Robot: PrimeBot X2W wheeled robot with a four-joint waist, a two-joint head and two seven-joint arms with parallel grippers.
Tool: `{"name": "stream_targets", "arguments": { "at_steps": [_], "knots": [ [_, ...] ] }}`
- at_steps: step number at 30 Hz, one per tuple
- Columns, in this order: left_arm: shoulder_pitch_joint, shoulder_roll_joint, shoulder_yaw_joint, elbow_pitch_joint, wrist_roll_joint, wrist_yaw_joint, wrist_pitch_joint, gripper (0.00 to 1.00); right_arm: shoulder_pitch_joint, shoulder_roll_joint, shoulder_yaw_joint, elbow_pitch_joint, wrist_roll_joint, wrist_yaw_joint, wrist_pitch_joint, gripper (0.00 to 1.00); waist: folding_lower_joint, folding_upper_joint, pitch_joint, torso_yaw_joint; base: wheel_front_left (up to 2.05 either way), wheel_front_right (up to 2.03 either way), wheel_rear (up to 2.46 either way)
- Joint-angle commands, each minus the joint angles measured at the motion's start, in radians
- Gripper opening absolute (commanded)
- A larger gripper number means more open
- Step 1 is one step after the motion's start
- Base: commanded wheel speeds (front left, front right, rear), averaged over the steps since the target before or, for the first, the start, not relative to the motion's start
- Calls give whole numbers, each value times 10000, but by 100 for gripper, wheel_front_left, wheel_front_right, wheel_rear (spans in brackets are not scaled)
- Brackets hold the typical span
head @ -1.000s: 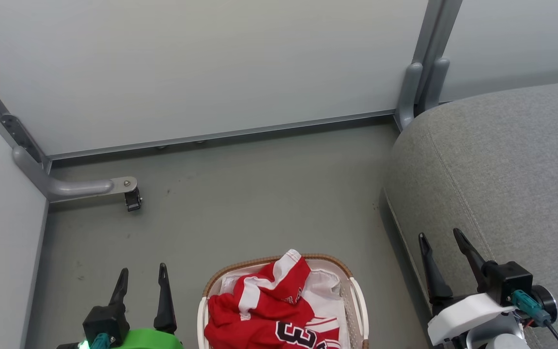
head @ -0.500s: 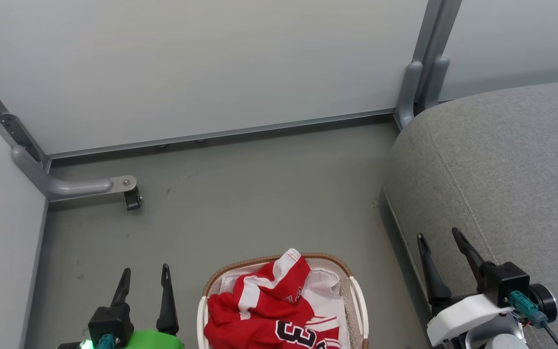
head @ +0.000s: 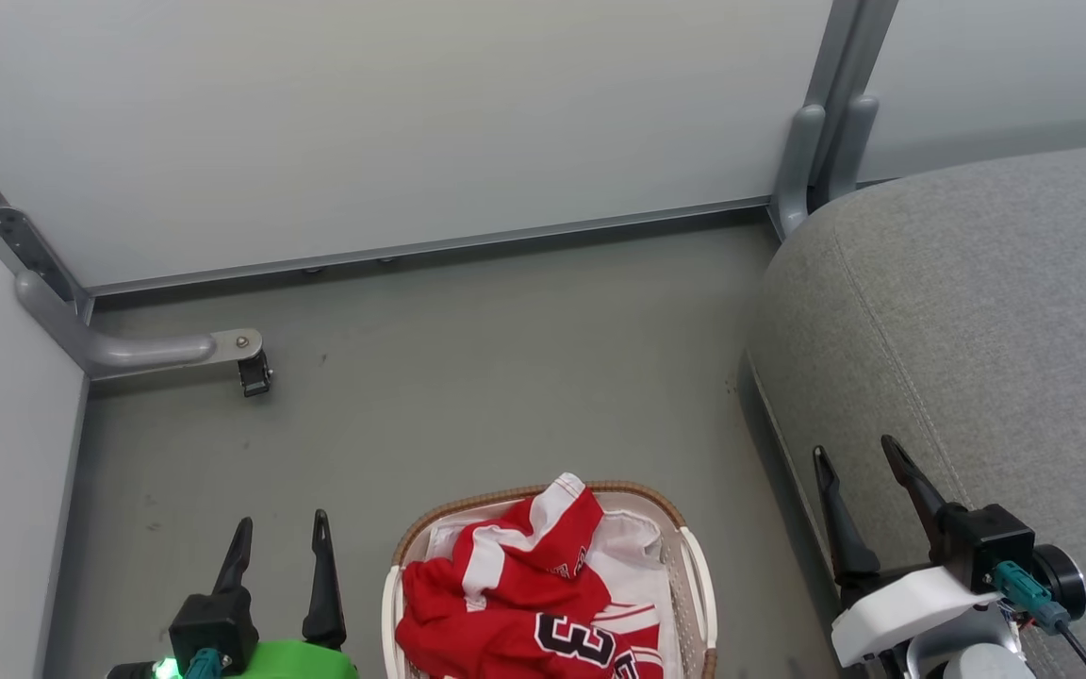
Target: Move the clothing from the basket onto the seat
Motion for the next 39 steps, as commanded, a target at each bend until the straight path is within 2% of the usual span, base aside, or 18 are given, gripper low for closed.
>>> {"name": "stream_targets", "arguments": {
  "at_steps": [1,7,14,23,27,34,39],
  "knots": [
    [-121,63,28,-70,84,-11,-4,100,-136,-57,-13,-64,-1,0,-48,100,0,0,254,-44,0,0,0],
    [-925,61,-142,-204,621,-256,-4,100,-696,-57,-231,-363,-131,0,-43,100,0,0,1508,-97,0,0,0],
    [-2700,58,-733,300,1504,-700,1,100,-1729,-55,-621,-939,-371,0,-35,100,0,0,3605,-257,0,0,0],
    [-5127,60,-2106,2974,1528,-1074,1,100,-2709,-49,-948,-1497,-355,-1,-35,100,0,0,5695,-783,0,0,0],
    [-6001,71,-2559,4373,955,-1212,0,100,-3071,-43,-802,-1731,-114,-3,-35,100,0,0,6432,-1267,0,0,0],
    [-7311,71,-3511,6155,1037,-1260,0,100,-3562,-38,-543,-2239,289,-4,-35,100,0,0,7511,-1860,0,0,0],
    [-7987,70,-3838,7087,1092,-1184,0,100,-3790,-40,-301,-2506,459,-4,-35,100,0,0,8035,-2166,0,0,0]
  ]
}}
